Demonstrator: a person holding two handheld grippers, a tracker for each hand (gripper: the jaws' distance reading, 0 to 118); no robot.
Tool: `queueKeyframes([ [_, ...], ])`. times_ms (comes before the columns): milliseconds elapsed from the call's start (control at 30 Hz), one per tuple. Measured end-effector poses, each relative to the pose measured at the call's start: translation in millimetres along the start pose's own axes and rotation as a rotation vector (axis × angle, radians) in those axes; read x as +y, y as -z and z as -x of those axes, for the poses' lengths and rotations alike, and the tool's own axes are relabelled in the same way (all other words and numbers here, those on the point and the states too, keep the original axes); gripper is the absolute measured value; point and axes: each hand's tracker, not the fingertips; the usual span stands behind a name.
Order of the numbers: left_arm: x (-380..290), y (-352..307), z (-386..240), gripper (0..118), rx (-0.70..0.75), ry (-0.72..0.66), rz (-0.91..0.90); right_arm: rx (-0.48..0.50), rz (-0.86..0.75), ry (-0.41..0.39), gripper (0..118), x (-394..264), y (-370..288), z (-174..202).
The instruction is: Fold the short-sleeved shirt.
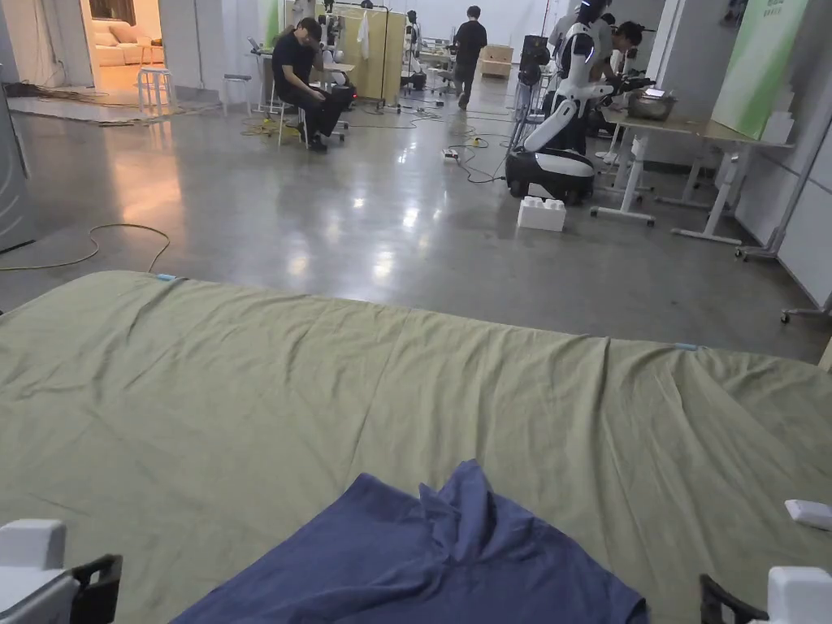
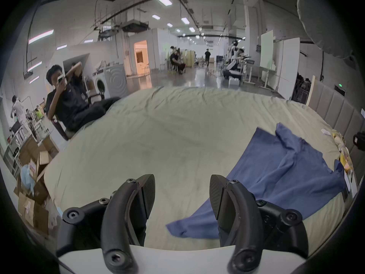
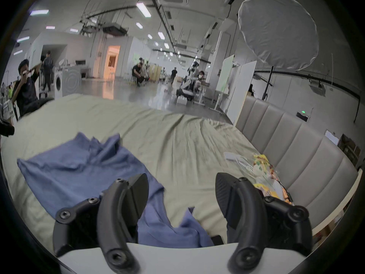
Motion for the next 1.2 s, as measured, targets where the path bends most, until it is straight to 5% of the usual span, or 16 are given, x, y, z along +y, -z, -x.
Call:
queueKeyframes([
  [267, 40, -15, -66, 51, -0.080, 0.024, -0.264, -0.006, -0.237, 0.147, 71, 42, -13, 57],
  [400, 49, -21, -95, 18, -0.117, 0.061, -0.368, -0.007, -0.291, 0.188, 26, 53, -19, 79],
  [533, 48, -10, -103, 4, -0.135, 0.071, -0.401, -0.021, -0.317, 0.182, 5, 57, -22, 88],
  [900, 32, 4, -81, 0, -0.156, 0.037, -0.365, -0.019, -0.290, 0.201, 1, 47, -19, 87],
  [1200, -5, 13, -4, 0, -0.089, 0.034, -0.070, 0.024, -0.219, 0.167, 1, 31, -4, 93],
])
